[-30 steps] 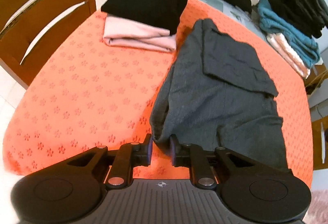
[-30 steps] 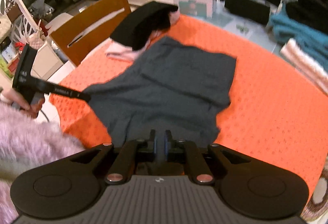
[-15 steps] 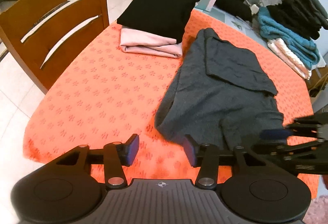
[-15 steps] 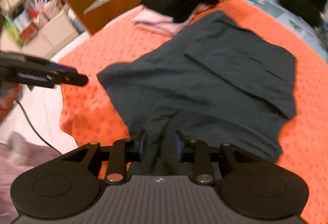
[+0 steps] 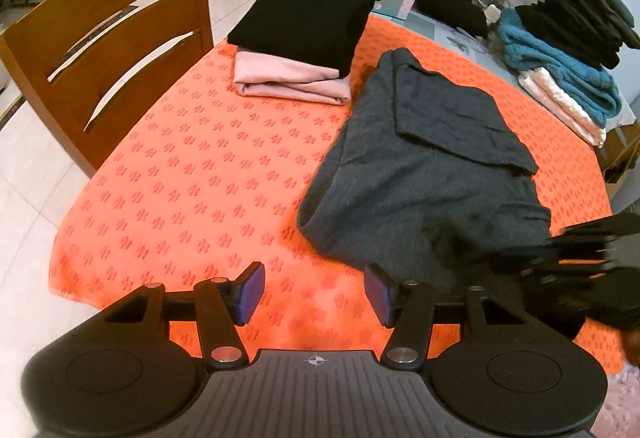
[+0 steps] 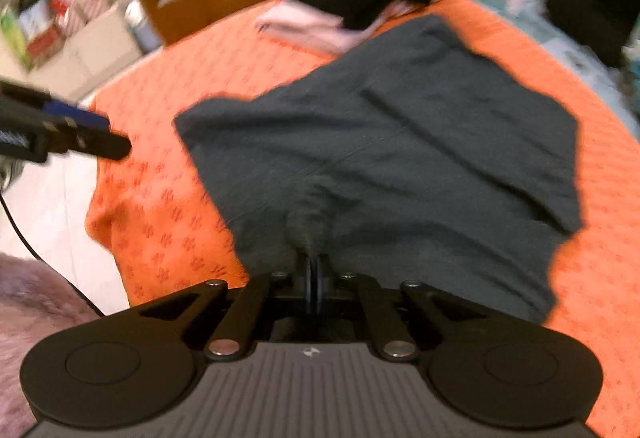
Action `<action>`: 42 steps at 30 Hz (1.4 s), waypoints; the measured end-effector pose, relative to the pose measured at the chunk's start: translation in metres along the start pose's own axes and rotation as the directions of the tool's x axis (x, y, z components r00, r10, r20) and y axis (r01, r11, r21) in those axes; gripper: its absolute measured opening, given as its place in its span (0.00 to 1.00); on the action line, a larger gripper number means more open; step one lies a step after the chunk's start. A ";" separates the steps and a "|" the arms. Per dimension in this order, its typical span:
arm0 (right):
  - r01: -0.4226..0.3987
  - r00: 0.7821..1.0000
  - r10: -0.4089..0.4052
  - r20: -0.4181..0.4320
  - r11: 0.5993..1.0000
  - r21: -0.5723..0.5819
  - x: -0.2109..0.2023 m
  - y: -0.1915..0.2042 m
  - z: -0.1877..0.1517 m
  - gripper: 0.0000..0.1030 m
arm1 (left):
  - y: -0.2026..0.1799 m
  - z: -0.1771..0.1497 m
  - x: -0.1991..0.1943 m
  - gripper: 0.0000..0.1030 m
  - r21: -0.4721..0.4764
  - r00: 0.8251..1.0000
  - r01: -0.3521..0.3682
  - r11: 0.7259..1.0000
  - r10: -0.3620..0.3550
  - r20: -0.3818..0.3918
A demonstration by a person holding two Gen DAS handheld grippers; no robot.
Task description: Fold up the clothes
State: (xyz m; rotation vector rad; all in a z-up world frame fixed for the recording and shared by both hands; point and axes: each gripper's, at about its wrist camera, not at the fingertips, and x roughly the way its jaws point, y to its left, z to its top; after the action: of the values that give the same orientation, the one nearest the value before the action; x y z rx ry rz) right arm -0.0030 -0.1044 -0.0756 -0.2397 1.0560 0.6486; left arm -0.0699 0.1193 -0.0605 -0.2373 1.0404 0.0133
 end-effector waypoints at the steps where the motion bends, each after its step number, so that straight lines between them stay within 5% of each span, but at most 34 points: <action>1: 0.005 1.000 -0.006 0.021 1.000 0.030 -0.012 -0.007 -0.002 0.03 | -0.002 0.002 0.002 0.56 0.008 1.000 0.000 1.000 0.000 0.000; 7: 0.083 0.988 -0.108 0.108 0.974 0.210 -0.079 -0.055 -0.026 0.03 | -0.014 0.016 0.016 0.56 0.058 1.000 0.024 0.998 -0.023 -0.004; 12: 0.201 0.967 -0.238 0.094 0.933 0.299 -0.120 -0.086 -0.059 0.03 | -0.027 0.028 0.029 0.56 0.108 0.999 0.043 0.993 -0.042 -0.015; 20: 0.399 0.907 -0.421 -0.031 0.830 0.389 -0.156 -0.143 -0.125 0.03 | -0.042 0.042 0.048 0.56 0.175 0.997 0.075 0.982 -0.068 -0.048; 27: 0.478 0.876 -0.444 -0.187 0.755 0.448 -0.129 -0.172 -0.176 0.03 | -0.047 0.046 0.058 0.56 0.210 0.993 0.096 0.973 -0.080 -0.083; 31: 0.545 0.837 -0.492 -0.239 0.713 0.441 -0.118 -0.167 -0.180 0.10 | -0.045 0.046 0.061 0.57 0.208 0.991 0.103 0.973 -0.083 -0.101; 34: 0.493 0.864 -0.474 -0.168 0.732 0.470 -0.124 -0.156 -0.168 0.14 | -0.042 0.042 0.065 0.57 0.197 0.991 0.094 0.976 -0.072 -0.115; 42: 0.219 0.969 -0.246 0.034 0.912 0.348 -0.103 -0.099 -0.106 0.14 | -0.024 0.032 0.072 0.62 0.138 0.992 0.029 0.990 -0.012 -0.122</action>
State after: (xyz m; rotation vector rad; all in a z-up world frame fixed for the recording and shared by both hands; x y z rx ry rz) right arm -0.0545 -0.2728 -0.0503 -0.0346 1.0278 0.2494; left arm -0.0026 0.0953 -0.1023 -0.1221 1.1544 -0.0930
